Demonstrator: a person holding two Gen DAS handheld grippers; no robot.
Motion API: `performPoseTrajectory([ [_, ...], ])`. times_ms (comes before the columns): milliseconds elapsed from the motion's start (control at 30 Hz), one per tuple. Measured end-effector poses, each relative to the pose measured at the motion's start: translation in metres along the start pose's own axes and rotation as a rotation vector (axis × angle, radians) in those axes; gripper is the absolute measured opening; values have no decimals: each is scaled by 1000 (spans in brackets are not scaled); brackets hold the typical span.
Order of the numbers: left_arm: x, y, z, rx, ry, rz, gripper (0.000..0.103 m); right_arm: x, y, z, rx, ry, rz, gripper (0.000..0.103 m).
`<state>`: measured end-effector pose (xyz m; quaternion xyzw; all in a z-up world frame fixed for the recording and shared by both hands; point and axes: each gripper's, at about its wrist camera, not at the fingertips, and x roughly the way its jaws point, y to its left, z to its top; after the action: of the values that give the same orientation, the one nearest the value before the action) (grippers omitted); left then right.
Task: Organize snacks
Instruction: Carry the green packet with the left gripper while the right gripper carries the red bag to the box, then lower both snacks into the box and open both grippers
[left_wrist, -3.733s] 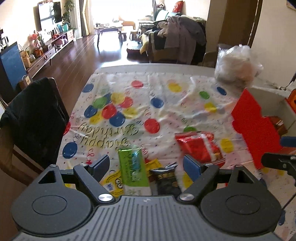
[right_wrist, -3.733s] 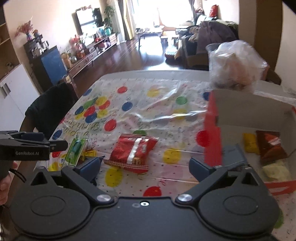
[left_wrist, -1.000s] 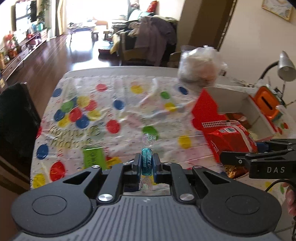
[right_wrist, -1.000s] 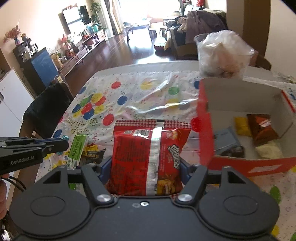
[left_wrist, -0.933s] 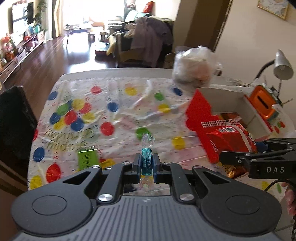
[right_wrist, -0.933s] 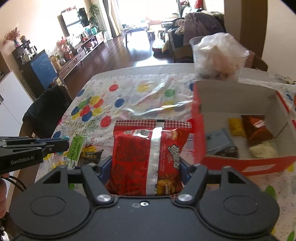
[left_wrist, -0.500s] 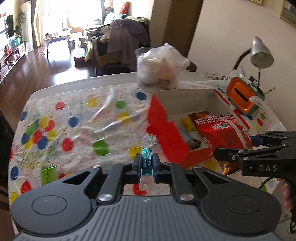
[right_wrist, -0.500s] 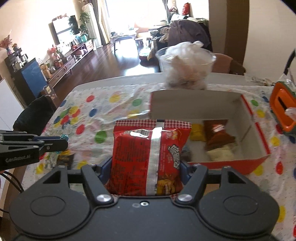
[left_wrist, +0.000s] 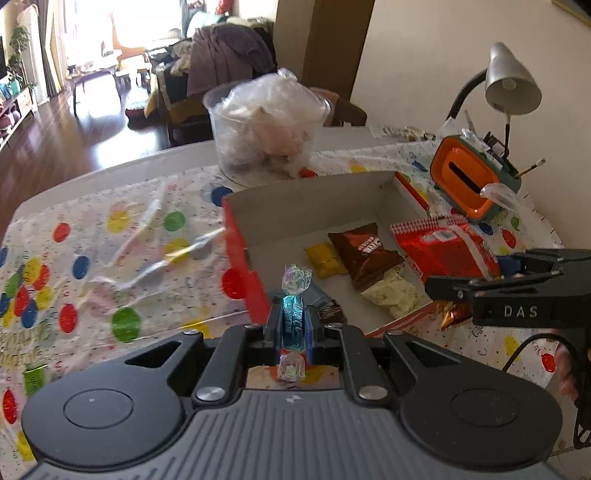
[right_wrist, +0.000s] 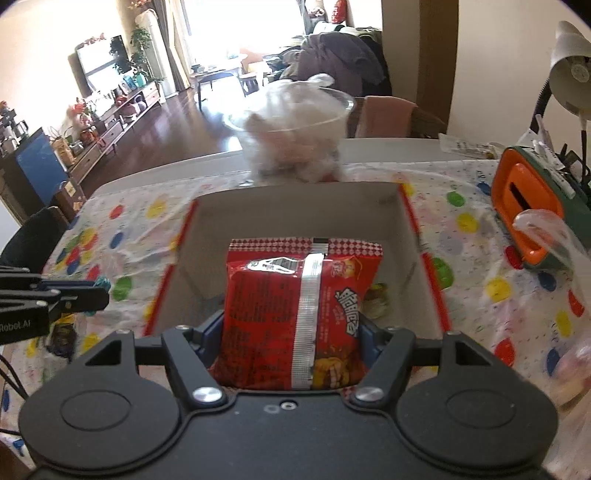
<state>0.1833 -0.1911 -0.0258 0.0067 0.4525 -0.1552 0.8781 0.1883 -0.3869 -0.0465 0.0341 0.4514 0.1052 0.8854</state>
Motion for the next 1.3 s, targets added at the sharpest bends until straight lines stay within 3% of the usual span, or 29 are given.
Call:
performPoseTrajectory([
  [367, 74, -28, 34, 14, 98, 55, 12, 50, -51, 22, -22, 71, -4, 69],
  [700, 138, -27, 56, -20, 238, 95, 12, 103, -51, 42, -95, 164, 14, 69],
  [967, 167, -27, 60, -12, 331, 111, 12, 128, -40, 45, -179, 231, -5, 69],
  [1300, 179, -31, 56, 23, 362, 137, 12, 133, -41, 43, -204, 255, -17, 70],
])
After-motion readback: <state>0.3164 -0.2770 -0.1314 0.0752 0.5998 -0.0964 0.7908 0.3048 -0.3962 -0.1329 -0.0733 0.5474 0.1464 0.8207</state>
